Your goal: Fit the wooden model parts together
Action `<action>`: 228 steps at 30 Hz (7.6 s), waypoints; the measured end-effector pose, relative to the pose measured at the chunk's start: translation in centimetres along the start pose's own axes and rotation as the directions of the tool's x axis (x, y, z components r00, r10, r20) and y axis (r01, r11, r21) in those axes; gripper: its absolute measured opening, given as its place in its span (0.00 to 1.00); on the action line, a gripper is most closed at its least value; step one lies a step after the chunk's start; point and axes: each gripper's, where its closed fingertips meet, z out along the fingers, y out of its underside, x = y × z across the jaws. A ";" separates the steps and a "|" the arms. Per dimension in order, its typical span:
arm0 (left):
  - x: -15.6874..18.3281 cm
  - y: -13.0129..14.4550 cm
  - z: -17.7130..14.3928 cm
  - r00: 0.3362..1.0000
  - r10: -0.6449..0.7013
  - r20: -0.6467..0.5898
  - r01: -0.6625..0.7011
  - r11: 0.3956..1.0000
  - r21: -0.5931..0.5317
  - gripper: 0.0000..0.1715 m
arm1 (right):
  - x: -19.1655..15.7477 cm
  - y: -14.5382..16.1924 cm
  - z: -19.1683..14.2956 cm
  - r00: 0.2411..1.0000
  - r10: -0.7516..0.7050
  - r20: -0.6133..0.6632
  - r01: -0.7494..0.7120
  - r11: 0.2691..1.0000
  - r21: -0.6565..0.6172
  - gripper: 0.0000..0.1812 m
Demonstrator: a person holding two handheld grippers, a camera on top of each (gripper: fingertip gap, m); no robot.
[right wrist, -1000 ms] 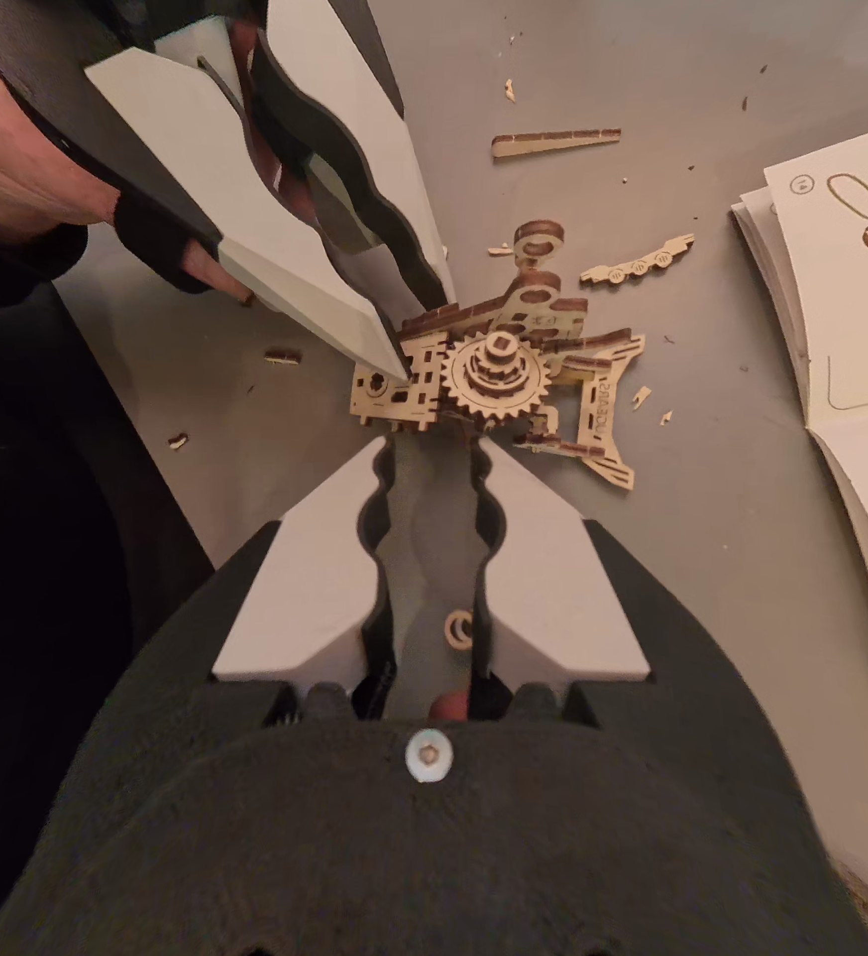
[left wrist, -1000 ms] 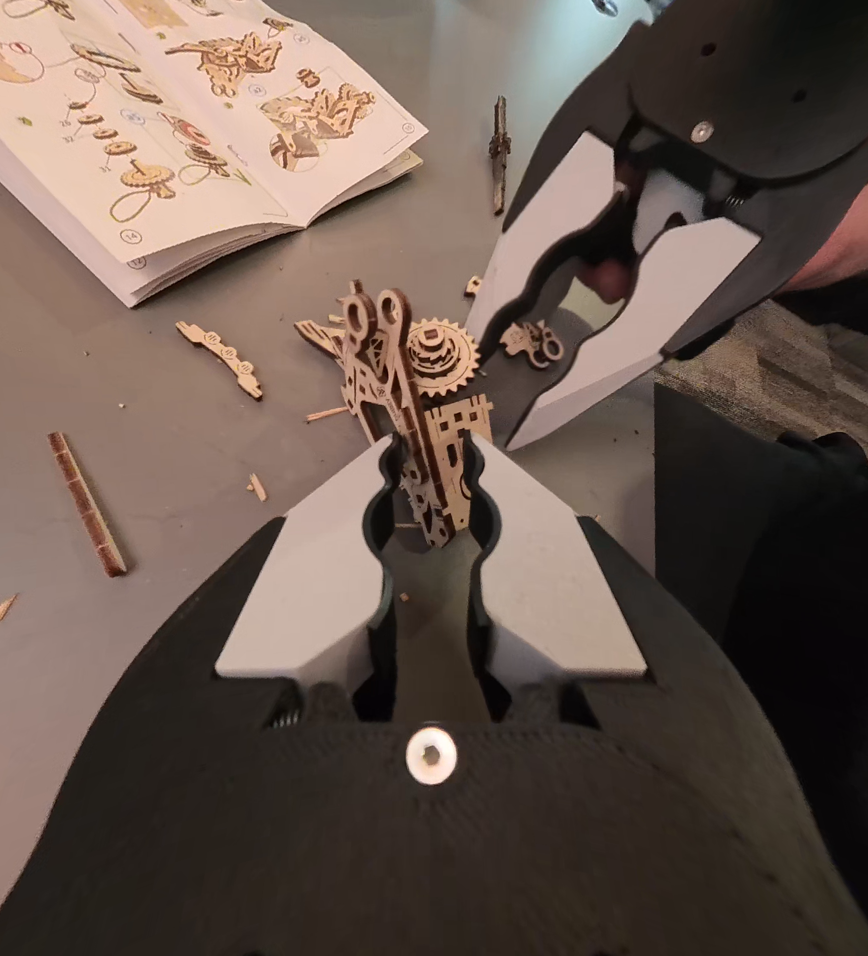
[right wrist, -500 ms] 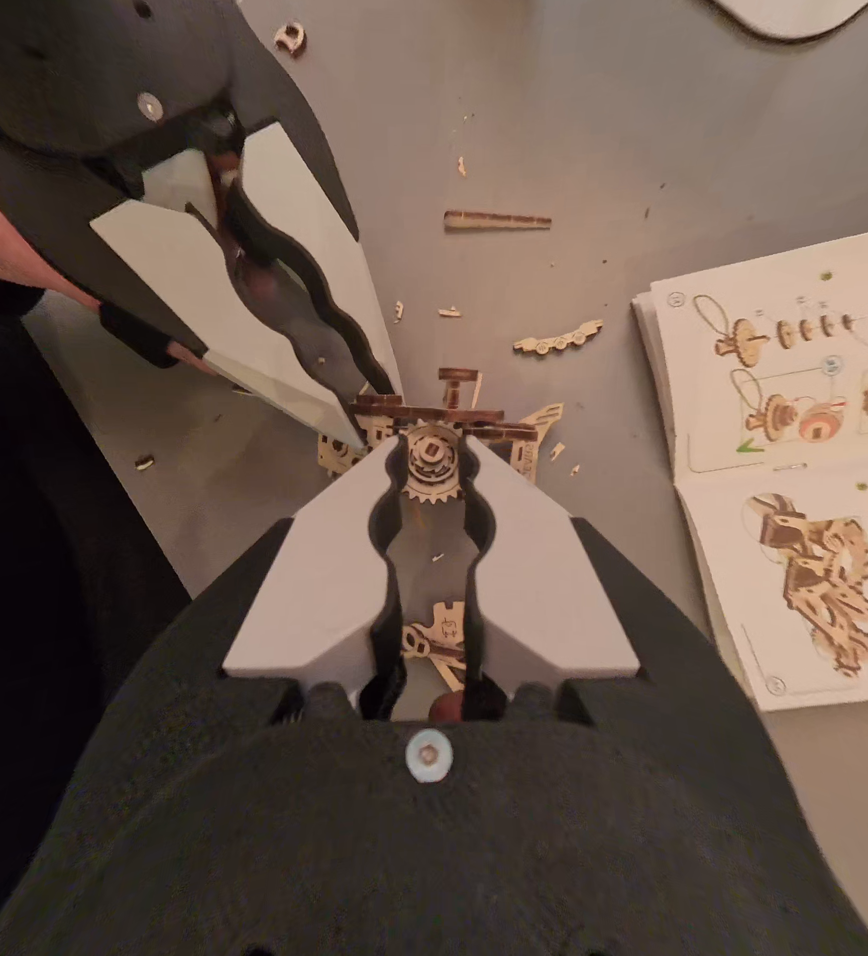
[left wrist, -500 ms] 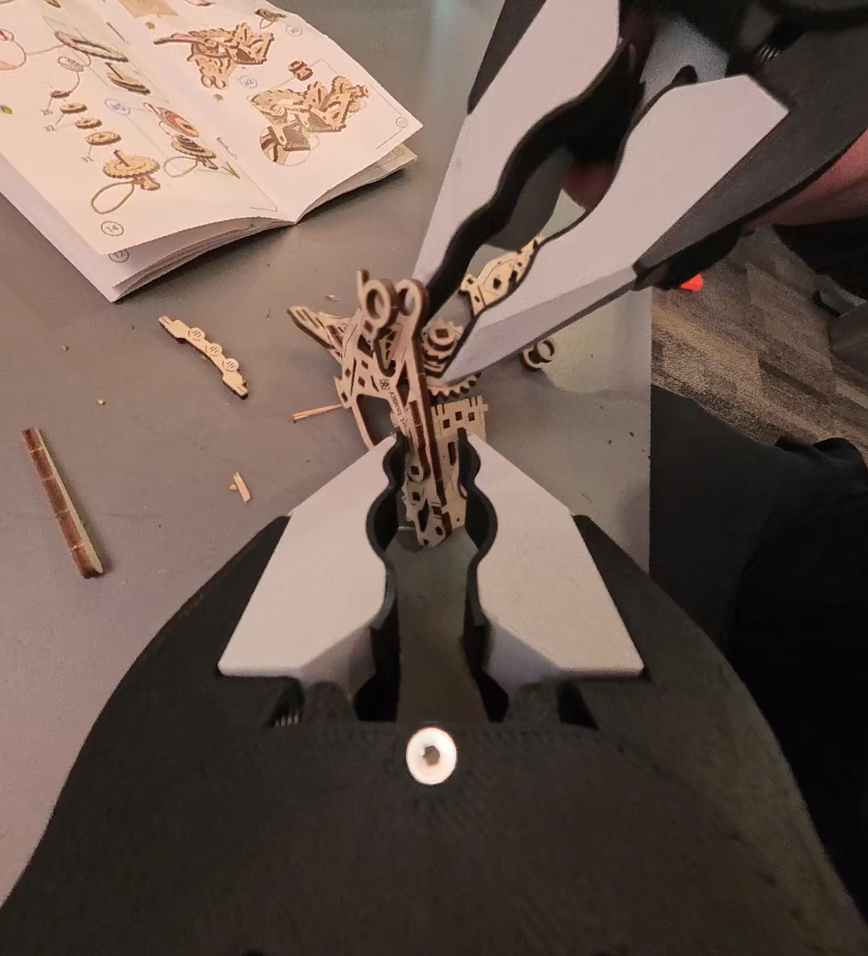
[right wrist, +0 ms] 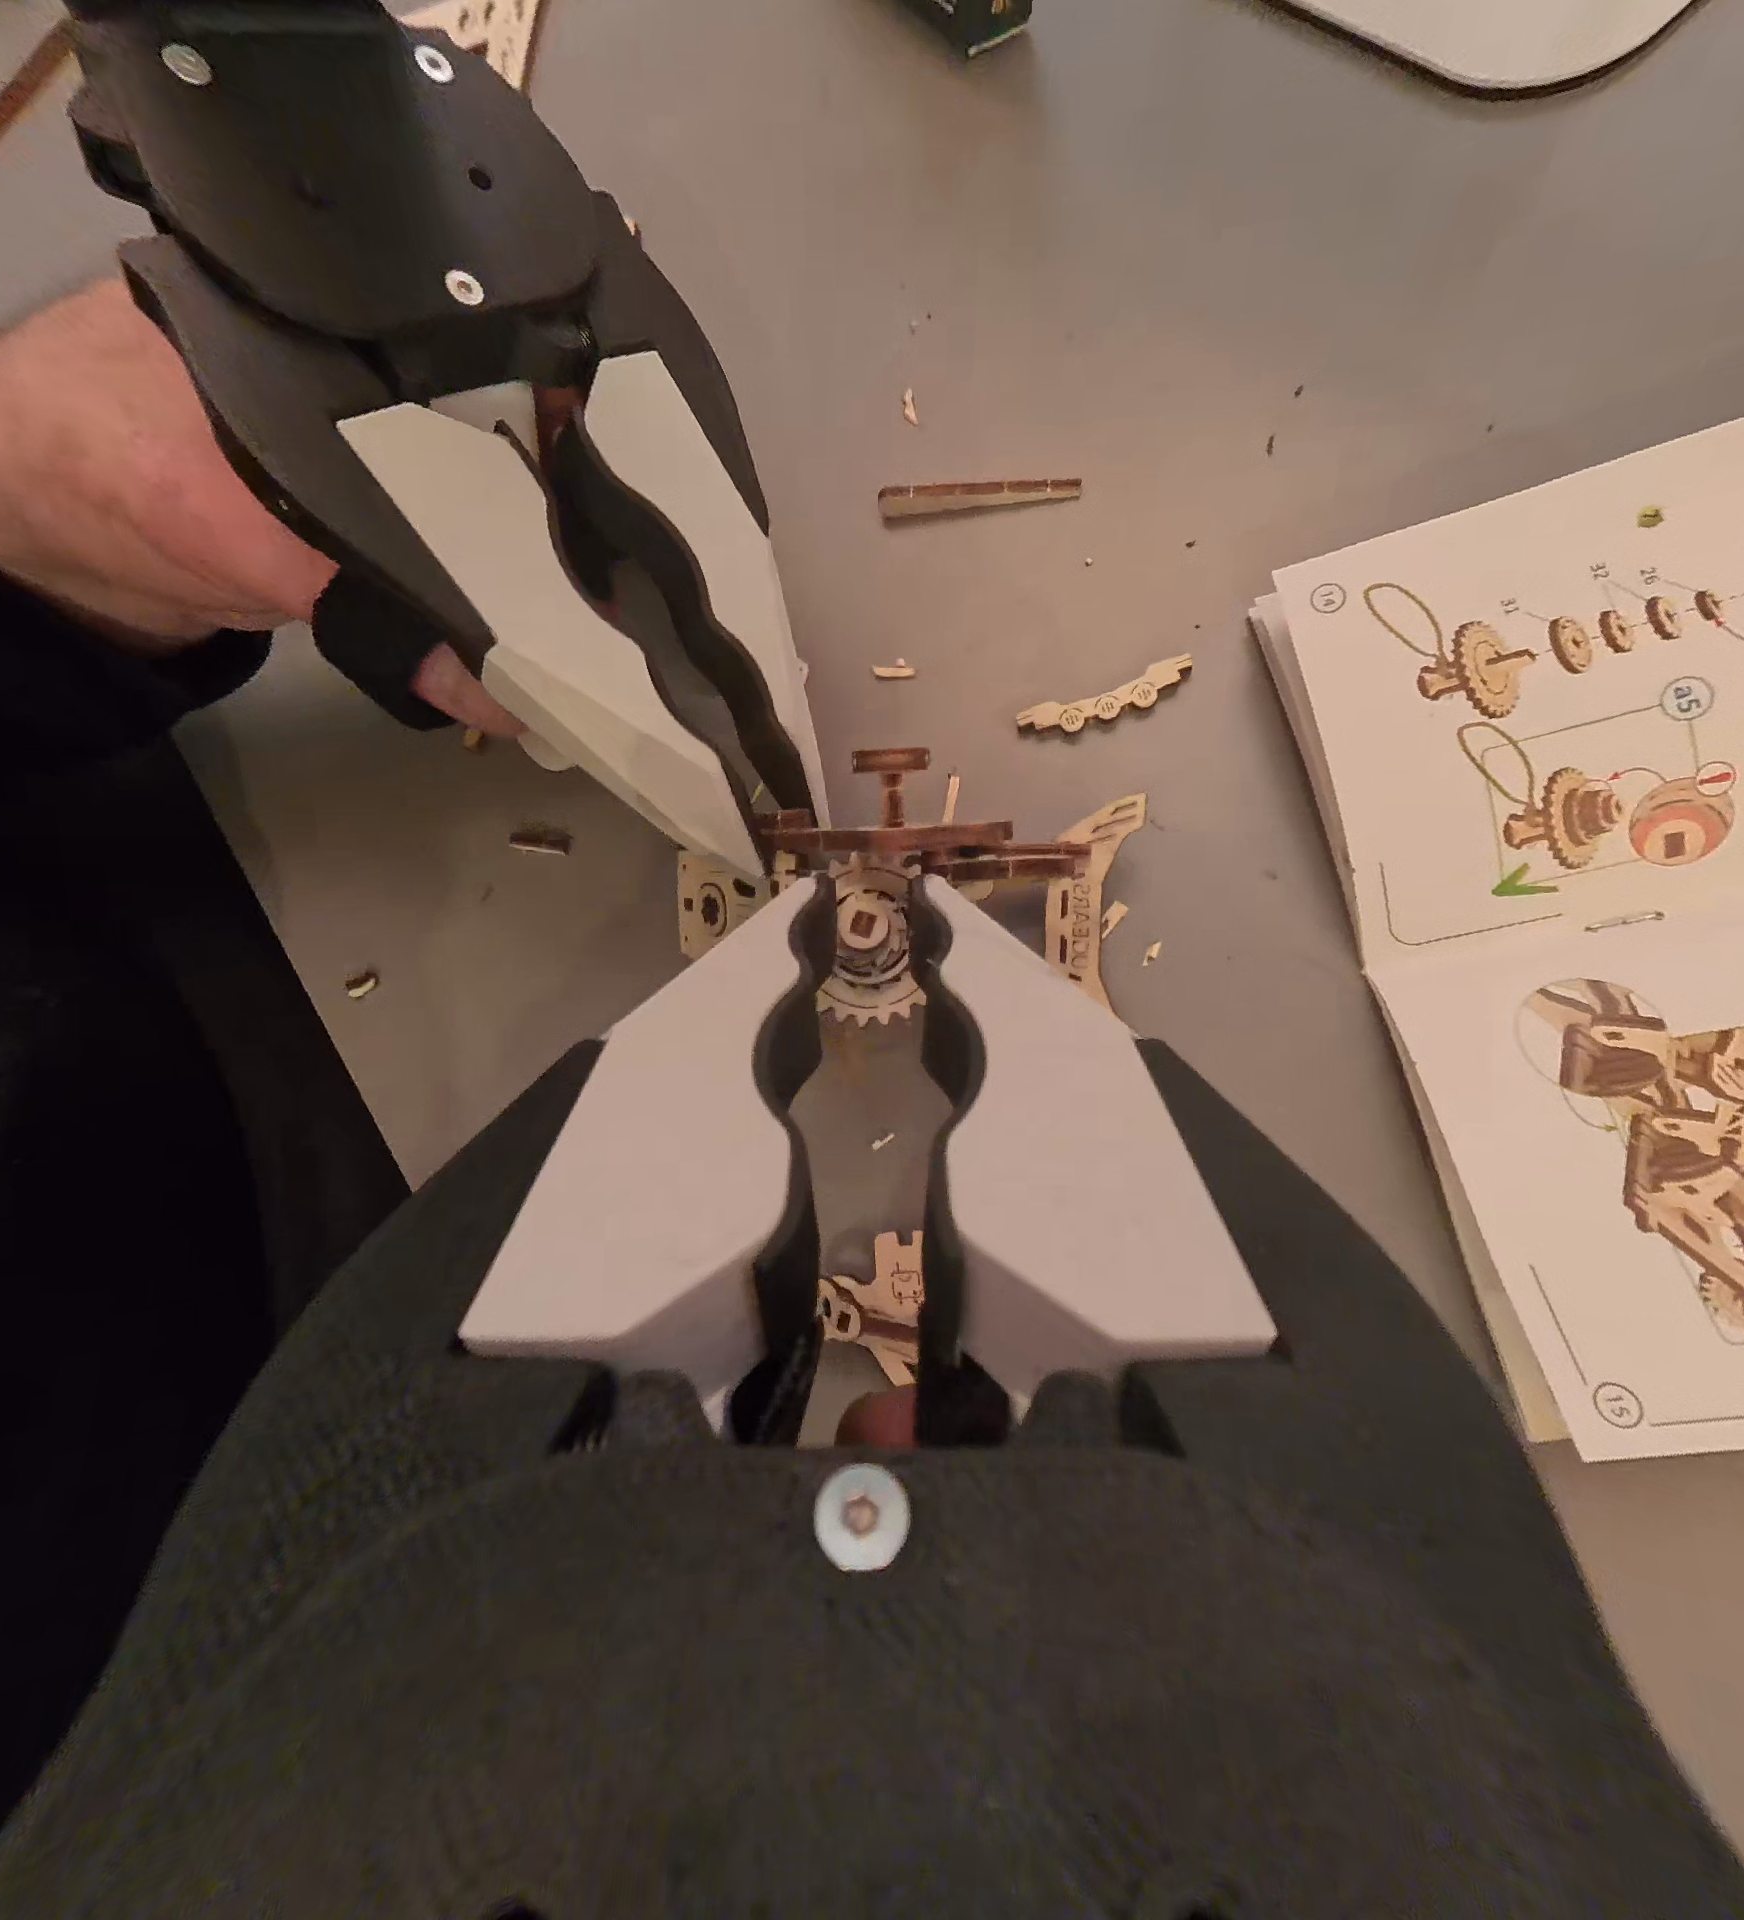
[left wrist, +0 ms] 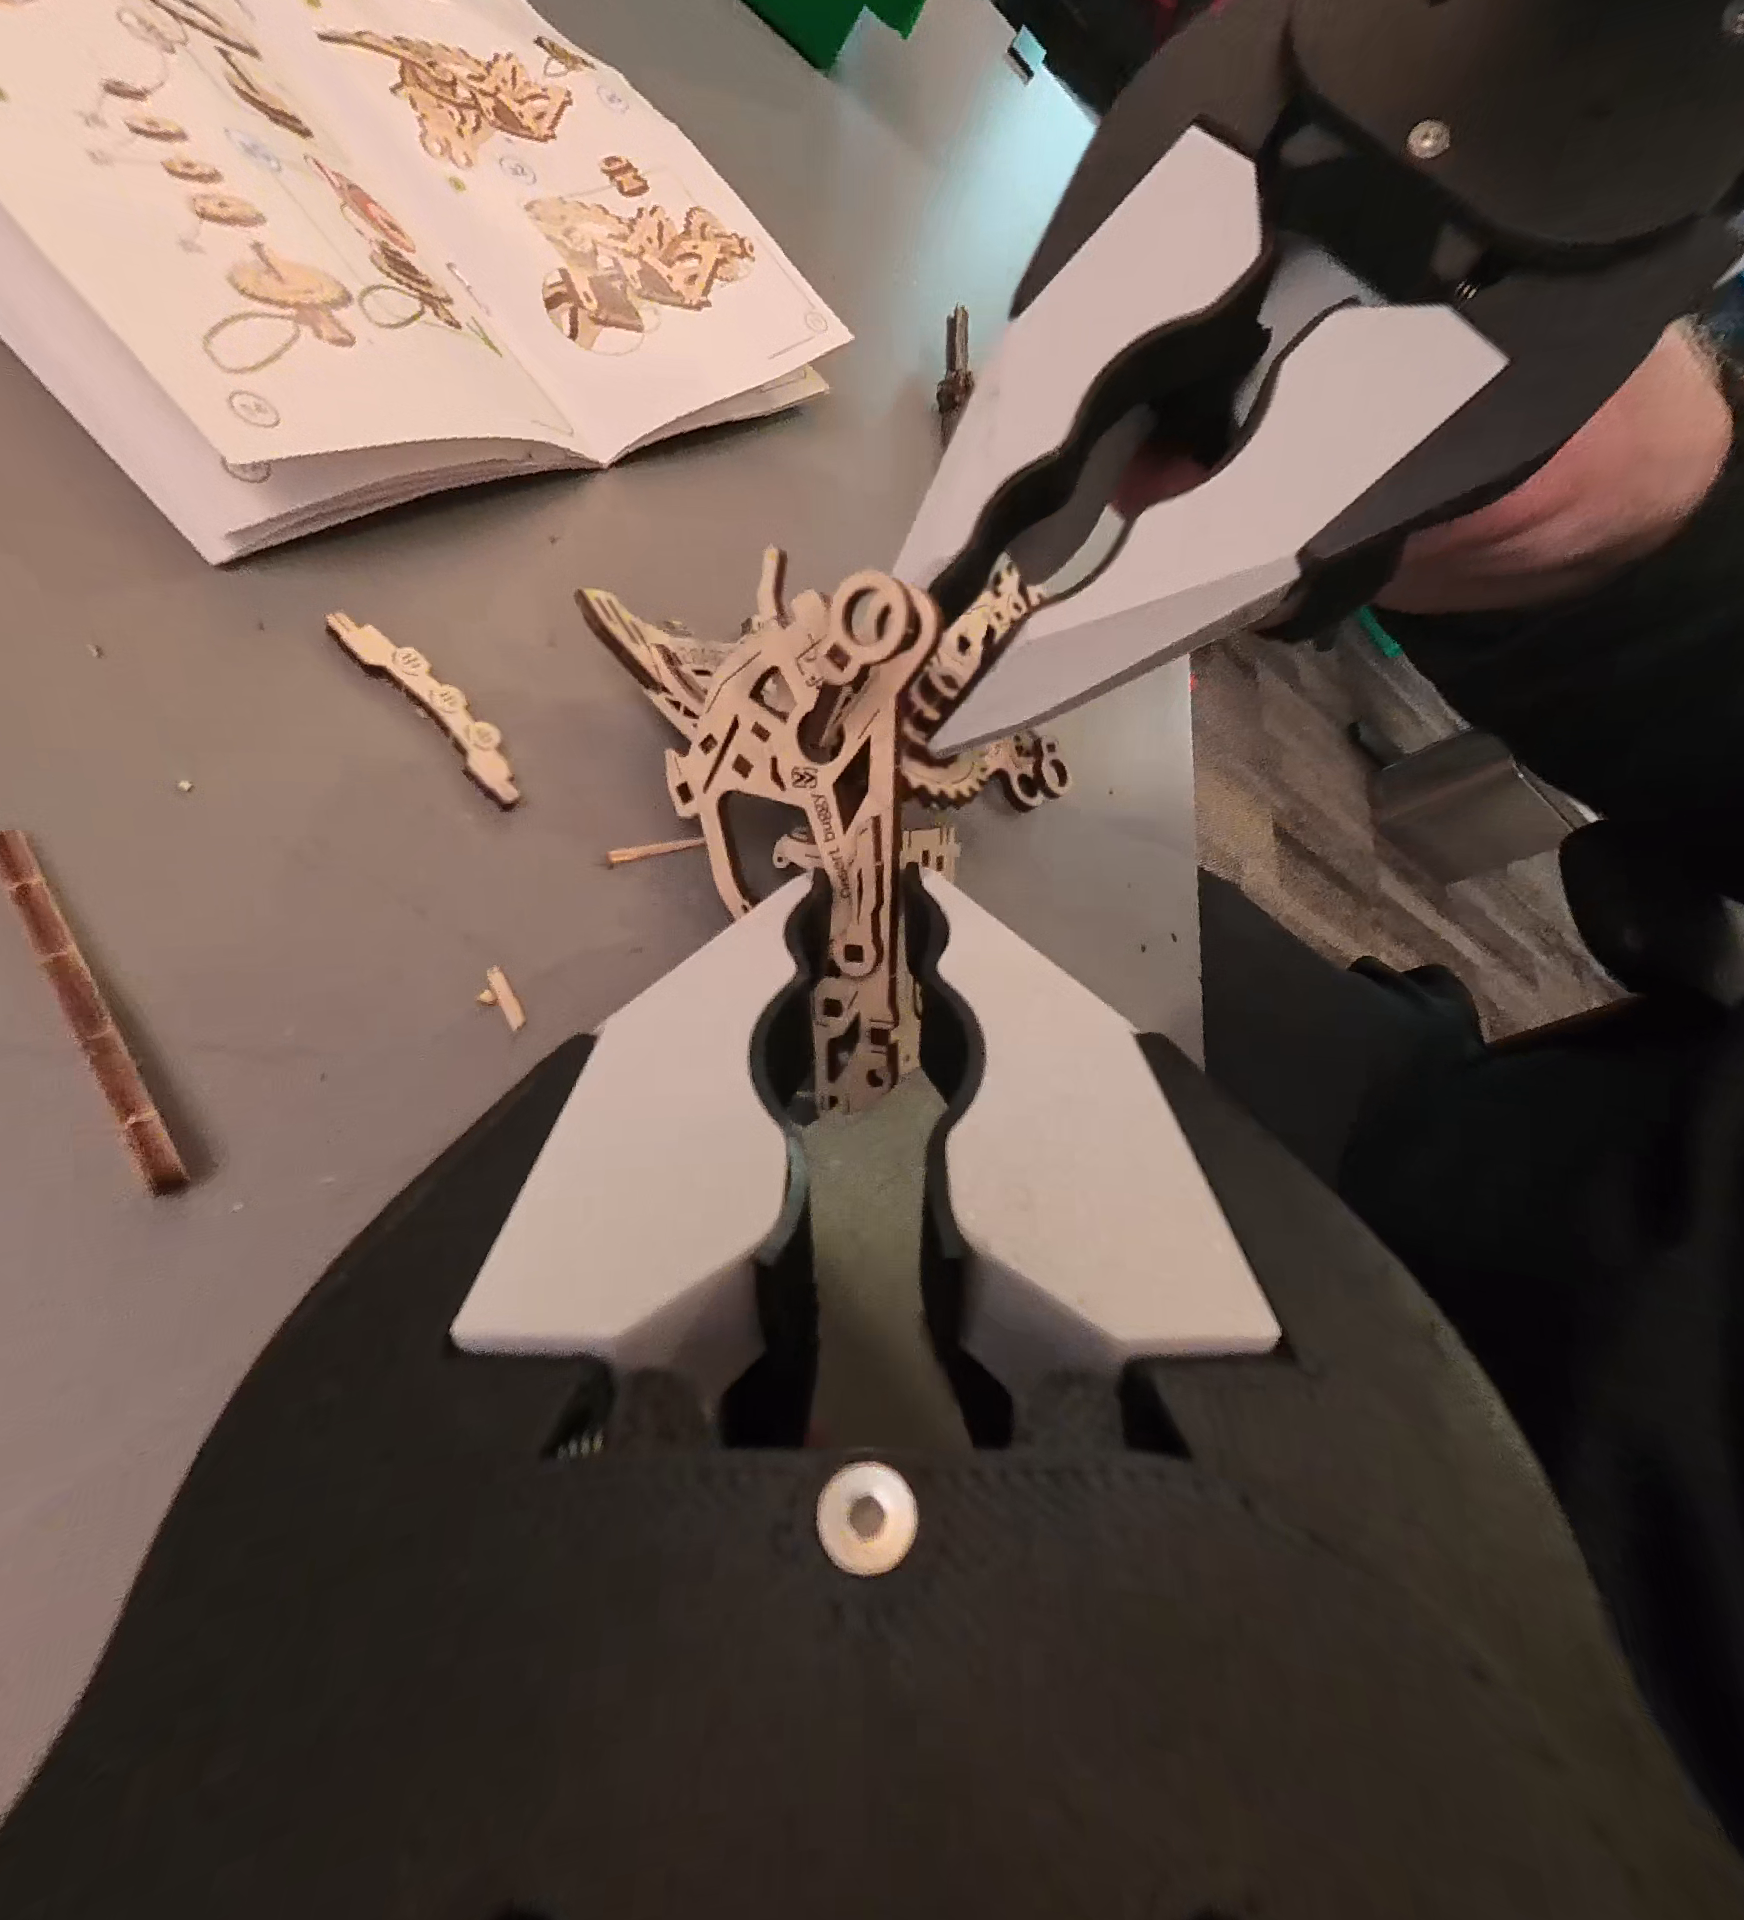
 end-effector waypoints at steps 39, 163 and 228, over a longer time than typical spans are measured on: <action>-1.3 -1.1 0.5 0.967 0.168 0.189 -0.151 0.983 -0.101 0.13 | 0.7 0.9 1.3 0.998 0.002 0.066 0.004 0.995 -0.095 0.18; 6.3 -8.3 0.8 0.928 0.369 0.059 -0.373 0.924 0.089 0.03 | -3.0 -1.6 -9.9 0.554 -0.809 -0.197 0.827 0.562 0.019 0.12; 4.4 -7.4 3.0 0.864 0.480 0.150 -0.475 0.877 -0.068 0.03 | 1.8 0.1 -7.8 0.512 -0.804 -0.302 0.745 0.591 -0.311 0.37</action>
